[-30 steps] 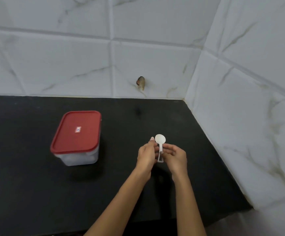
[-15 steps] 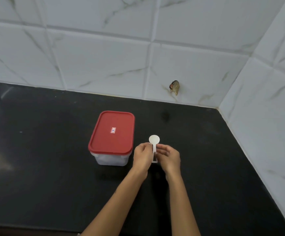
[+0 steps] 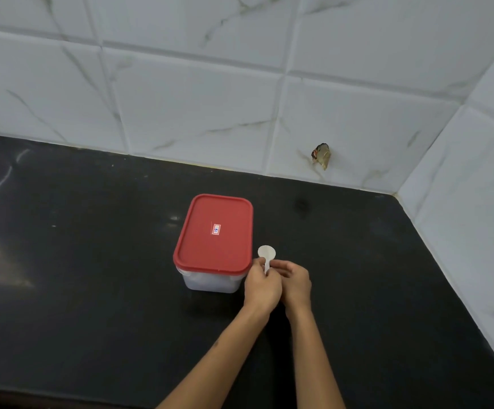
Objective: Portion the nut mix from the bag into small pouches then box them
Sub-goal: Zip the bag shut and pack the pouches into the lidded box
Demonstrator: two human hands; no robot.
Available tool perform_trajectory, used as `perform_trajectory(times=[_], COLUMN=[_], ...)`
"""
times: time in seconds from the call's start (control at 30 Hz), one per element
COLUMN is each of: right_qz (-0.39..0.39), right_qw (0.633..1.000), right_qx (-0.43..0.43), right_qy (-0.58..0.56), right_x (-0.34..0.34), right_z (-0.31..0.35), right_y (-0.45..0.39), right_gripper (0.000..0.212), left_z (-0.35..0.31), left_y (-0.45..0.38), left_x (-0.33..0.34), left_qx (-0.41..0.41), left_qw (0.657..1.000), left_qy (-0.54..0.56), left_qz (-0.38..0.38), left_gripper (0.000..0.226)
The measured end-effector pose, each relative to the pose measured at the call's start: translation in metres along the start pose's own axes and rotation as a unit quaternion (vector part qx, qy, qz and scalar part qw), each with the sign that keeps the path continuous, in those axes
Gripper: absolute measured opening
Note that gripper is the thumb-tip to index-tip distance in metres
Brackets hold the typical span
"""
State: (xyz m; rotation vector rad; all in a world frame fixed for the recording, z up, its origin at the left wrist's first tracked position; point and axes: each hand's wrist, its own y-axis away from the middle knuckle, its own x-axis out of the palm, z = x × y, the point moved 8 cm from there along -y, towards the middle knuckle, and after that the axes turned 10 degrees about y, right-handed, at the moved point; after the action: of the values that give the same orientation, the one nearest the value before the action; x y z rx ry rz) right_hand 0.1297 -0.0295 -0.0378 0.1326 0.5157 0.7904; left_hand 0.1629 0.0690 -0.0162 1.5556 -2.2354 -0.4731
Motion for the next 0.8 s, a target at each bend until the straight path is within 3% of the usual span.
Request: perform_trajectory(times=[0.8], right_qz=[-0.028], right_qw=[0.997], right_qx=[-0.021], right_qy=[0.067], right_x=[-0.0021], right_z=[0.001], right_y=[0.0027], right_gripper=[0.019], left_z=[0.0071], left_y=[-0.0057], left_x=[-0.0017], left_qx=[0.019], left_qw=[1.0], left_qy=[-0.019], left_qz=[0.009], left_gripper=[0.043])
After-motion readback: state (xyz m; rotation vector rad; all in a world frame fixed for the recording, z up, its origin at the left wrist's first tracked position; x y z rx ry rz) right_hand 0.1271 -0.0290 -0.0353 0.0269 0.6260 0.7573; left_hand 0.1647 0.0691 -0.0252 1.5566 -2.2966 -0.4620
